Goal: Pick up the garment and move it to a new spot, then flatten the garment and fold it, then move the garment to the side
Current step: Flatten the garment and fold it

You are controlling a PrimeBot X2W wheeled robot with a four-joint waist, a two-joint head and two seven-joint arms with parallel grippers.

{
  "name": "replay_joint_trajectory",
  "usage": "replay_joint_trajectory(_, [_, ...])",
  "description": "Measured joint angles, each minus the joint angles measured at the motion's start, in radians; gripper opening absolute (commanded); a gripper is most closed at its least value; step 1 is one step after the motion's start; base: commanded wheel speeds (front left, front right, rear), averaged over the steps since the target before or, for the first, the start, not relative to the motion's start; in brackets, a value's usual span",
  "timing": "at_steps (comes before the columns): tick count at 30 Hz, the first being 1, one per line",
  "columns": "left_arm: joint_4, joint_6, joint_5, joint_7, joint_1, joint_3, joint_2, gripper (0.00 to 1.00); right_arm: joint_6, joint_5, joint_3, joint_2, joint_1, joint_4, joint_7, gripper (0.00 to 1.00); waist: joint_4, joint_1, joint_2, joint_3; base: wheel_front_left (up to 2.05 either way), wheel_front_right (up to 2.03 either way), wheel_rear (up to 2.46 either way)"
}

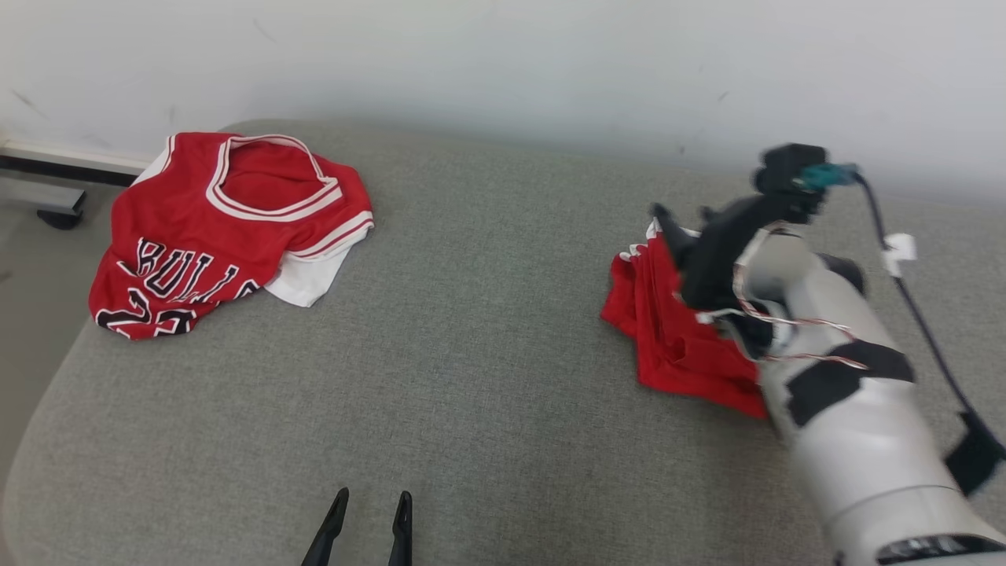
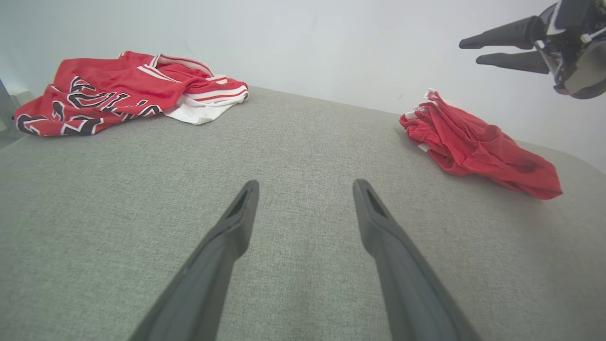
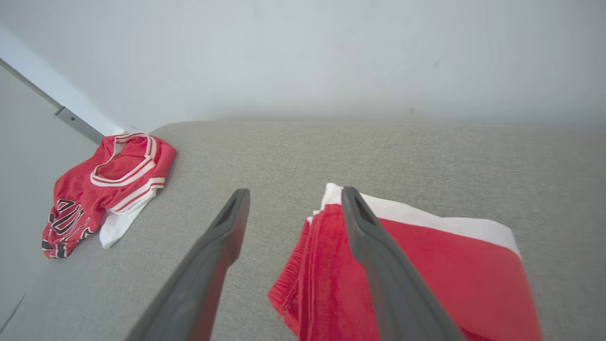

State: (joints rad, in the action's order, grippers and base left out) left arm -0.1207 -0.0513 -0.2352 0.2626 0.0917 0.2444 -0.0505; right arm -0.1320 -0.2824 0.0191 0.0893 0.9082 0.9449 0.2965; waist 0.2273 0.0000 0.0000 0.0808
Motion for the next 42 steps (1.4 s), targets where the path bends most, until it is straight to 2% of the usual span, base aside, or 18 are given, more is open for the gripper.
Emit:
replay_joint_trajectory(5, [0.001, 0.001, -0.001, 0.000, 0.000, 0.014, 0.000, 1.00, 0.000, 0.061, 0.026, 0.139, -0.077, 0.000, -0.072, 1.00, -0.012, 0.0000, 0.0000, -0.016, 0.00, 0.00, 0.00])
replay_joint_trajectory(9, [0.000, 0.000, -0.001, 0.000, 0.001, 0.021, 0.000, 1.00, 0.000, 0.103, 0.060, 0.191, -0.160, 0.009, -0.141, 1.00, -0.006, 0.0000, 0.0000, -0.027, 0.00, 0.00, 0.00])
replay_joint_trajectory(10, [0.000, 0.000, -0.001, 0.000, 0.001, 0.020, 0.001, 1.00, 0.000, 0.110, 0.062, 0.189, -0.181, 0.013, -0.153, 0.88, -0.004, 0.0000, 0.0000, -0.029, 0.00, 0.00, 0.00])
replay_joint_trajectory(11, [0.000, 0.000, -0.001, 0.000, 0.003, 0.019, 0.000, 1.00, 0.000, 0.114, 0.062, 0.183, -0.198, 0.015, -0.164, 0.41, -0.004, 0.0000, 0.0000, -0.031, 0.00, 0.00, 0.00])
replay_joint_trajectory(12, [0.000, -0.001, -0.001, 0.000, 0.005, 0.016, 0.000, 1.00, 0.000, 0.117, 0.060, 0.174, -0.212, 0.016, -0.174, 0.02, -0.004, 0.0000, -0.0001, -0.031, 0.00, 0.00, 0.00])
replay_joint_trajectory(13, [0.000, -0.001, 0.000, 0.000, 0.007, 0.014, 0.000, 1.00, 0.000, 0.123, 0.051, 0.165, -0.224, 0.016, -0.183, 0.00, -0.006, 0.0000, 0.0000, -0.031, 0.00, 0.00, 0.00])
replay_joint_trajectory(20, [0.000, -0.003, 0.007, 0.000, 0.012, -0.003, 0.000, 1.00, 0.000, 0.156, -0.035, 0.071, -0.282, 0.027, -0.212, 0.00, -0.024, 0.0000, 0.0000, -0.028, 0.00, 0.00, 0.00])
replay_joint_trajectory(25, [-0.005, -0.010, 0.011, 0.000, 0.012, -0.003, 0.000, 1.00, 0.000, 0.128, -0.108, 0.009, -0.307, 0.027, -0.212, 0.00, -0.029, 0.0000, -0.0001, -0.036, 0.00, 0.00, 0.00])
replay_joint_trajectory(30, [-0.007, -0.010, 0.011, 0.000, 0.032, -0.011, 0.000, 1.00, 0.000, 0.044, -0.256, -0.025, -0.369, -0.021, -0.192, 0.00, -0.041, -0.0001, -0.0001, -0.054, 0.00, 0.00, 0.00])
replay_joint_trajectory(34, [-0.006, -0.010, 0.011, 0.000, 0.049, -0.020, 0.000, 1.00, 0.000, -0.074, -0.347, -0.035, -0.416, -0.122, -0.189, 0.00, -0.063, 0.0000, 0.0000, -0.066, 0.00, 0.00, 0.00])
replay_joint_trajectory(35, [-0.007, -0.010, 0.011, 0.000, 0.053, -0.022, 0.000, 1.00, 0.000, -0.105, -0.359, -0.036, -0.431, -0.153, -0.196, 0.43, -0.068, 0.0000, 0.0000, -0.071, 0.00, 0.00, 0.00])
replay_joint_trajectory(36, [-0.007, -0.010, 0.011, 0.000, 0.055, -0.025, 0.000, 1.00, 0.000, -0.128, -0.368, -0.036, -0.448, -0.184, -0.206, 1.00, -0.073, 0.0000, 0.0000, -0.076, 0.00, 0.00, 0.00])
replay_joint_trajectory(38, [-0.004, -0.008, 0.008, 0.000, 0.063, -0.036, 0.000, 1.00, 0.000, -0.177, -0.361, -0.037, -0.509, -0.273, -0.240, 1.00, -0.089, -0.0001, 0.0000, -0.090, 0.00, 0.00, 0.00])
replay_joint_trajectory(42, [0.003, -0.002, 0.002, 0.000, 0.068, -0.056, 0.000, 1.00, 0.000, -0.175, -0.322, -0.037, -0.599, -0.417, -0.320, 1.00, -0.115, -0.0001, 0.0000, -0.105, 0.00, 0.00, 0.00])
